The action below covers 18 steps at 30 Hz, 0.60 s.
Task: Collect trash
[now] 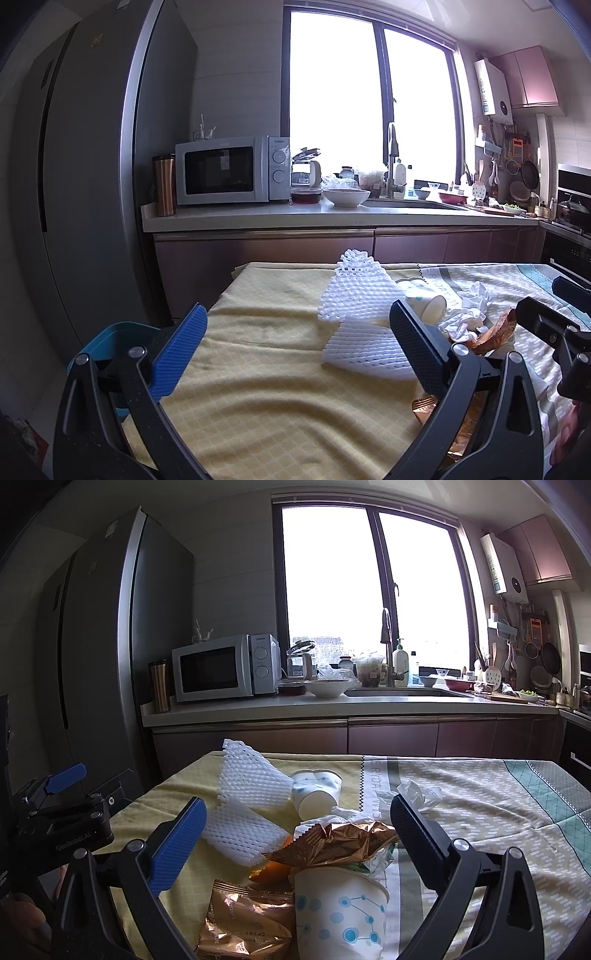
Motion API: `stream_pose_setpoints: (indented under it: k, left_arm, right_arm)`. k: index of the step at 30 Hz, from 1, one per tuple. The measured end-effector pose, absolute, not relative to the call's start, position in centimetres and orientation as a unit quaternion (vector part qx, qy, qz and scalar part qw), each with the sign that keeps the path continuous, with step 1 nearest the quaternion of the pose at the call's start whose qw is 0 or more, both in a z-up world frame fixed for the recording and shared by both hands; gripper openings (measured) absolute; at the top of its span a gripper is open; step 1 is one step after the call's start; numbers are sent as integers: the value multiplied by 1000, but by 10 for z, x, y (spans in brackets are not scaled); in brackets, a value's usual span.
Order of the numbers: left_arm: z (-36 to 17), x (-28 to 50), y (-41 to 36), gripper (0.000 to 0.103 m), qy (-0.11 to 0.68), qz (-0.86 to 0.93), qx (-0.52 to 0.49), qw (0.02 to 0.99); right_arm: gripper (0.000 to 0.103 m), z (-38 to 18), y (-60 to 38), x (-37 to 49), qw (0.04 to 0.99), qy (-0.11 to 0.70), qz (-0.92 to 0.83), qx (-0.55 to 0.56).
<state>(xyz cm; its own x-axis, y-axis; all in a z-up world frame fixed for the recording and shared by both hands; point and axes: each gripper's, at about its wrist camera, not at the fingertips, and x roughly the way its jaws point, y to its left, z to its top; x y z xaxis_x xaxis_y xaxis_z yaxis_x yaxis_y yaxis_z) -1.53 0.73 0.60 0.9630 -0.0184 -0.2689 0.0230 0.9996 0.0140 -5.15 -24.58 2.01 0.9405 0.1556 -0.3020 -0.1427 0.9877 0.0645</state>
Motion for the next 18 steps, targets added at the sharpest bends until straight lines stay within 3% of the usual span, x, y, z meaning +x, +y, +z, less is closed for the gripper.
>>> stream_pose_setpoints:
  k: [18]
  left_arm:
    - [5, -15, 4, 97, 142, -24, 7, 990]
  right_arm:
    - [96, 20, -252, -50, 984, 159, 77, 26]
